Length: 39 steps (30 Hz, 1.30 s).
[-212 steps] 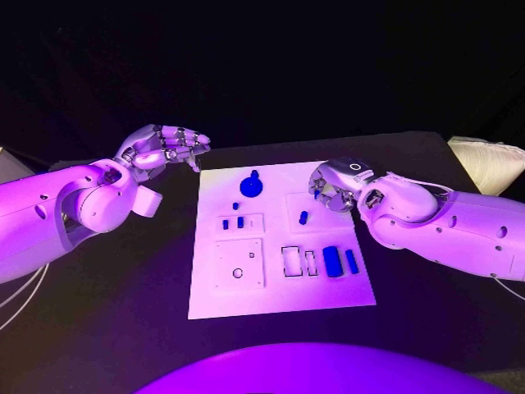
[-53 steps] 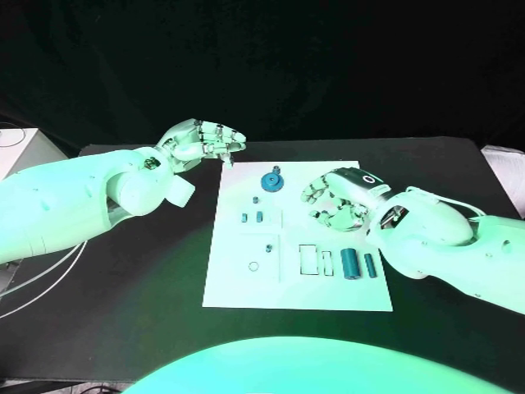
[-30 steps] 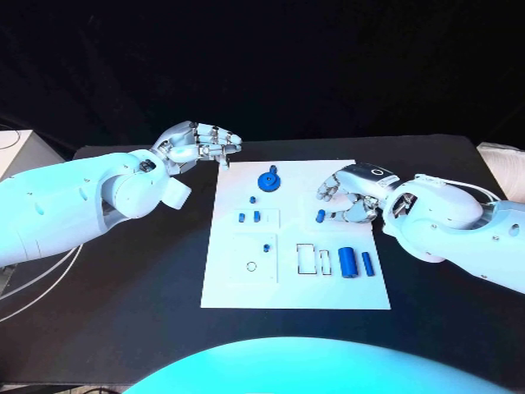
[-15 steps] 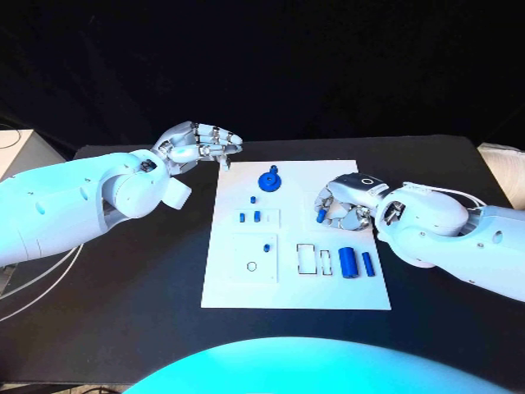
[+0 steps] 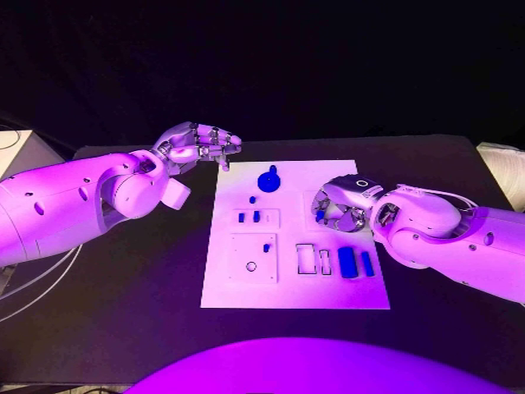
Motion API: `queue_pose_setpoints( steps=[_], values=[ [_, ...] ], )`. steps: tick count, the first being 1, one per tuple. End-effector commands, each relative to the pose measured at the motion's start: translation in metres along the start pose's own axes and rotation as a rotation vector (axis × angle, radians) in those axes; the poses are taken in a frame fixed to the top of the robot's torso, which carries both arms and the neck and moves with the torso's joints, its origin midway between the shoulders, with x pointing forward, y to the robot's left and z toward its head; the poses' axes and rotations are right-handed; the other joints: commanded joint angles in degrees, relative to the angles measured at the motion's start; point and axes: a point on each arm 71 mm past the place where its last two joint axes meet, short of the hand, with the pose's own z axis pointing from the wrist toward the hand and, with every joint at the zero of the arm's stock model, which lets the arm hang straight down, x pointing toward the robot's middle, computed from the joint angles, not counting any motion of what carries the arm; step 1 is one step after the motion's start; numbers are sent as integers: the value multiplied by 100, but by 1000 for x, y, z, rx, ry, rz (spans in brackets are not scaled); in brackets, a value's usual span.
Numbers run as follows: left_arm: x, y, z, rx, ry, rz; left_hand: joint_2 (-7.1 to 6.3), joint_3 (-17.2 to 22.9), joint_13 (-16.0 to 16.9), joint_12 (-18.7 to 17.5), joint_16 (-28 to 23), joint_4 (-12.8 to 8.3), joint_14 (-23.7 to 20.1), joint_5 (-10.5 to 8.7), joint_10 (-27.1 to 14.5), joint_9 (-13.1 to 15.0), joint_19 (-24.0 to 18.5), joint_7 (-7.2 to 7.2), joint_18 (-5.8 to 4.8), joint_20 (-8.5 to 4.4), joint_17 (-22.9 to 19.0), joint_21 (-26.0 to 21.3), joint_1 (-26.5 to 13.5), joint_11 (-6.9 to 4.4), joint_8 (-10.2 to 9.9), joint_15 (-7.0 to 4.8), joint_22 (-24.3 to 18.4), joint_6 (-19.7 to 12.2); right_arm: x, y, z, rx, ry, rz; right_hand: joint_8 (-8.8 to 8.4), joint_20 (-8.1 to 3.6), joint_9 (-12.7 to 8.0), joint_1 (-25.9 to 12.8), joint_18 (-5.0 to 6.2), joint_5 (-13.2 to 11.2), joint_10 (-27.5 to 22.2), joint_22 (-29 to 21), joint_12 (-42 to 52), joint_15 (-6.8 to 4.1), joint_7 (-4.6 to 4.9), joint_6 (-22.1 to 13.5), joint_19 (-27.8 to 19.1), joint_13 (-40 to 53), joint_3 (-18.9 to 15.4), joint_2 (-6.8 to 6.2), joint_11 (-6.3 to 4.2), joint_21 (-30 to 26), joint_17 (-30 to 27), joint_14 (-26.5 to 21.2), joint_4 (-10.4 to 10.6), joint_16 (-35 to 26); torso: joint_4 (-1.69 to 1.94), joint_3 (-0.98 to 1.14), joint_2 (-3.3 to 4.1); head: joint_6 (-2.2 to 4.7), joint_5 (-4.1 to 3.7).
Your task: Assemble the parts on the task board
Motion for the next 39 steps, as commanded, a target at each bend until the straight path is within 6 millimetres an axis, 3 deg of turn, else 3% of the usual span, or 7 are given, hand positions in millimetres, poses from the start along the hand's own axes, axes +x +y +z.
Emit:
queue_pose_setpoints(
  steps=[1, 4, 6, 10, 24, 31, 39],
  values=[
    [2, -1, 1, 4, 18, -13, 43, -22, -8, -30, -38, -2, -22, -24, 18, 4, 43, 26, 31, -5, -6, -25, 15, 4, -25, 16, -8, 15, 0, 3, 1, -5, -29, -3, 27, -21, 10, 12, -92, 24, 56, 293, -43, -36, 0, 41, 58, -2, 49, 19, 9, 24, -2, 66, 16, 33, 1, -1, 0, 1, -2],
    [2, 0, 1, 4, 18, -13, 43, -22, -8, -30, -38, -2, -22, -24, 18, 4, 43, 26, 31, -5, -6, -25, 15, 4, -25, 16, -8, 15, -1, 3, 1, 4, -48, 3, 73, -31, 37, -2, -109, 60, 167, 354, -58, -64, -32, 124, 89, 8, 177, 61, -22, 122, 44, 79, 41, 72, 1, 0, -1, 1, -1],
    [2, 0, 1, 3, 19, -13, 54, -25, -12, -33, -39, 9, -20, -24, 26, 4, 44, 24, 31, -3, -8, -33, 8, 3, -26, 17, -13, 19, -2, 2, 0, 11, -60, 6, 151, -59, 89, 103, -136, -140, 309, 449, -79, -111, -75, 224, 137, 20, 411, 167, -70, 282, 119, 101, -37, 135, 1, -1, -2, 1, -5],
    [2, 0, 1, 2, 20, -14, 54, -25, -12, -33, -39, 9, -20, -24, 26, 4, 44, 24, 31, -3, -8, -33, 8, 3, -26, 17, -13, 19, -4, 2, -1, 32, -96, 12, 308, -112, 219, 229, -167, -170, 590, 560, -86, -169, -102, 324, 184, 65, 704, 261, -138, 459, 187, 119, -288, 200, 0, -2, -2, 1, -2],
    [1, 1, 1, -2, 17, -14, 54, -25, -12, -33, -39, 9, -20, -24, 26, 4, 44, 24, 31, -3, -8, -33, 8, 3, -26, 17, -13, 19, -27, 13, -17, 18, -178, 107, 456, -145, 396, 72, -194, -218, 777, 663, -192, -191, -109, 277, 216, 122, 992, 217, -165, 605, 215, 126, -504, 243, -9, -4, -10, 1, 14],
    [3, 1, 2, -2, 22, -16, 54, -25, -12, -33, -39, 9, -20, -24, 26, 4, 44, 24, 31, -3, -8, -33, 8, 3, -26, 17, -13, 19, -41, 41, -19, -82, -218, 158, 472, -146, 417, 51, -197, -215, 788, 673, -210, -192, -107, 268, 219, 128, 1019, 211, -165, 618, 225, 128, -531, 252, 3, -2, -4, 1, 82],
    [5, 2, 3, -3, 27, -19, 66, -28, -20, -40, -42, 18, -19, -23, 36, 5, 47, 23, 32, -2, -11, -46, 7, 1, -27, 16, -20, 27, -27, 79, -9, -197, -199, 160, 480, -146, 429, 39, -196, -209, 791, 672, -222, -191, -104, 260, 216, 131, 1034, 208, -163, 612, 213, 125, -548, 247, 0, -8, -2, 1, 176]
  ],
)
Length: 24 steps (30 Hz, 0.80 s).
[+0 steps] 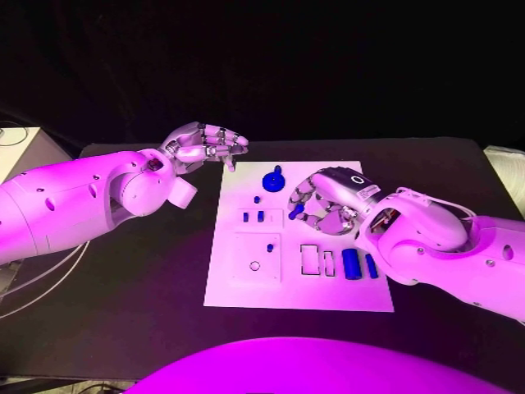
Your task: Assemble the parts on the task board
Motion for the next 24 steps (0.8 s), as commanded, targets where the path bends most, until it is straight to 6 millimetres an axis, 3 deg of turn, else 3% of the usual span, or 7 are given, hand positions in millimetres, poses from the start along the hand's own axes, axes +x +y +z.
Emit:
queue_pose_setpoints(
  steps=[1, 8, 14, 24],
  values=[
    [3, 0, 1, 5, 20, -16, 66, -29, -12, -40, -31, 18, -19, -23, 36, 5, 48, 22, 32, -2, -11, -35, 7, 1, -27, 16, -11, 27, 9, 13, 3, -71, -1, -1, 16, -32, 117, 1, -31, 41, 303, 675, 9, -47, 9, -38, 165, 131, 42, 53, -244, 9, -2, 125, 4, 16, 0, -4, 3, 1, 52],
    [6, -1, 2, 6, 24, -18, 66, -29, -12, -40, -31, 18, -19, -23, 36, 5, 48, 22, 32, -2, -11, -35, 7, 1, -27, 16, -11, 27, 45, 38, 13, -142, 58, 11, 25, -31, 131, -15, -28, 56, 307, 669, -6, -46, 12, -49, 160, 135, 60, 50, -242, -7, -18, 121, -16, 9, 6, -8, 8, 1, 71],
    [8, -1, 4, 6, 31, -20, 66, -29, -12, -40, -31, 18, -19, -23, 36, 5, 48, 22, 32, -2, -11, -35, 7, 1, -27, 16, -11, 27, 68, 47, 17, -163, 105, 18, 29, -31, 139, -27, -23, 60, 307, 658, -16, -44, 15, -57, 153, 137, 70, 50, -239, -34, -43, 116, -26, -4, 7, -2, 5, 1, 107],
    [9, 0, 4, 5, 33, -21, 68, -33, -16, -43, -33, 24, -19, -24, 40, 6, 50, 22, 33, -1, -13, -41, 3, 1, -29, 16, -16, 27, 84, 49, 18, -161, 159, 9, 33, -30, 147, -42, -21, 64, 306, 653, -27, -42, 18, -64, 148, 139, 78, 48, -237, -47, -46, 114, -38, -5, -5, 5, 5, 1, 165]
  ],
)
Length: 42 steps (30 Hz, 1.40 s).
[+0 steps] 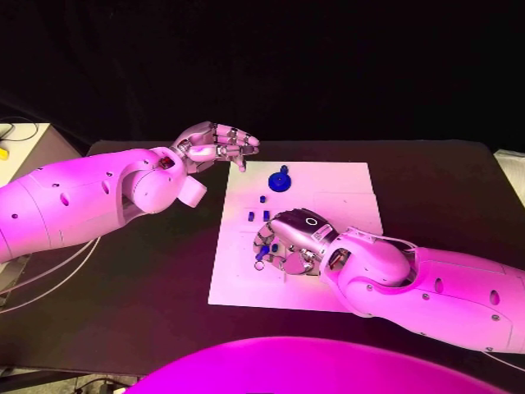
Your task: Assemble the parts on the task board
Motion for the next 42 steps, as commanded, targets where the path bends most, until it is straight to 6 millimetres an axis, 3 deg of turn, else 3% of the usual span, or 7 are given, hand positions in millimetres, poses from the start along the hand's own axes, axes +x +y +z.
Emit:
queue_pose_setpoints(
  steps=[1, 42],
  values=[
    [3, -1, 1, 6, 18, -15, 68, -18, -5, -20, -22, 8, -19, -24, 40, 6, 50, 22, 33, -1, -7, -19, 3, 1, -29, 16, -5, 27, 5, 3, 1, -26, 38, -27, 37, -30, -1, -16, -21, 42, 285, 649, 13, -43, 17, -5, 149, 139, 38, 27, -259, -18, -3, 114, -16, -5, -5, 4, -1, 1, 20],
    [1, 0, 0, 2, 18, -15, 72, -25, -14, -29, -24, 17, -18, -23, 48, 5, 55, 21, 33, -1, -9, -33, 0, 0, -35, 15, -14, 28, 21, 1, 2, 26, 93, -120, 52, -28, 21, -48, -20, 57, 290, 649, -9, -40, 20, -18, 144, 146, 55, 24, -256, -27, -5, 112, -48, -4, 0, 0, -1, 1, 24]
  ],
)
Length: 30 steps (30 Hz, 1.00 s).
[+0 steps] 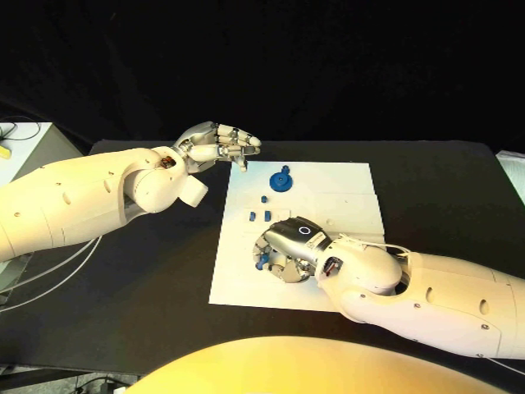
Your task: Assemble the parts on the task board
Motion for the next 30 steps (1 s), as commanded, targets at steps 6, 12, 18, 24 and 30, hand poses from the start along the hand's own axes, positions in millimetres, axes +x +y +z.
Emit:
queue_pose_setpoints(
  steps=[6, 12, 18, 24, 30],
  values=[
    [2, -1, 0, 5, 16, -13, 72, -25, -5, -30, -26, 17, -18, -23, 48, 5, 55, 22, 33, -1, -5, -34, 1, 0, -35, 15, -5, 28, 6, 0, 0, -1, 40, -22, -101, 28, -10, -302, 43, 168, 6, 472, -214, 52, 111, -290, 20, 23, -70, -126, -143, -421, -116, 73, -23, -73, -7, 0, 0, 0, 3],
    [2, 0, 0, 4, 15, -13, 72, -25, -5, -30, -26, 17, -18, -23, 48, 5, 55, 22, 33, -1, -5, -34, 1, 0, -35, 15, -5, 28, 7, 0, 1, -25, 43, 1, -344, 121, -105, -543, 126, 217, -381, 251, -367, 141, 140, -681, -142, -61, -254, -384, -43, -905, -393, -43, 8, -227, -3, 0, 0, 0, -8],
    [2, 0, 0, 1, 19, -14, 72, -25, -5, -30, -26, 17, -18, -23, 48, 5, 55, 22, 33, -1, -5, -34, 1, 0, -35, 15, -5, 28, 5, -1, 0, -22, 22, 8, -411, 149, -131, -538, 155, 199, -553, 176, -363, 162, 157, -784, -194, -78, -326, -406, -15, -1072, -488, -95, -21, -275, -3, 3, 0, 0, -8],
    [1, 0, 0, -2, 20, -15, 76, -30, -11, -36, -28, 23, -18, -23, 52, 6, 58, 21, 33, 0, -7, -44, -1, 0, -39, 16, -11, 29, 4, -3, -1, -13, 0, 10, -450, 179, -148, -514, 206, 199, -735, 34, -332, 192, 175, -829, -294, -82, -417, -394, 16, -1378, -682, -194, -46, -385, -6, 4, -1, 0, -16],
    [1, 0, 0, -3, 20, -15, 76, -30, -11, -36, -28, 23, -18, -23, 52, 6, 58, 21, 33, 0, -7, -44, -1, 0, -39, 16, -11, 29, 1, -4, -2, -10, -34, 15, -592, 234, -215, -430, 308, 220, -1096, -275, -242, 249, 184, -1031, -515, -79, -692, -342, 74, -2030, -1152, -446, -71, -662, -4, 4, 0, 0, -29]
  ],
)
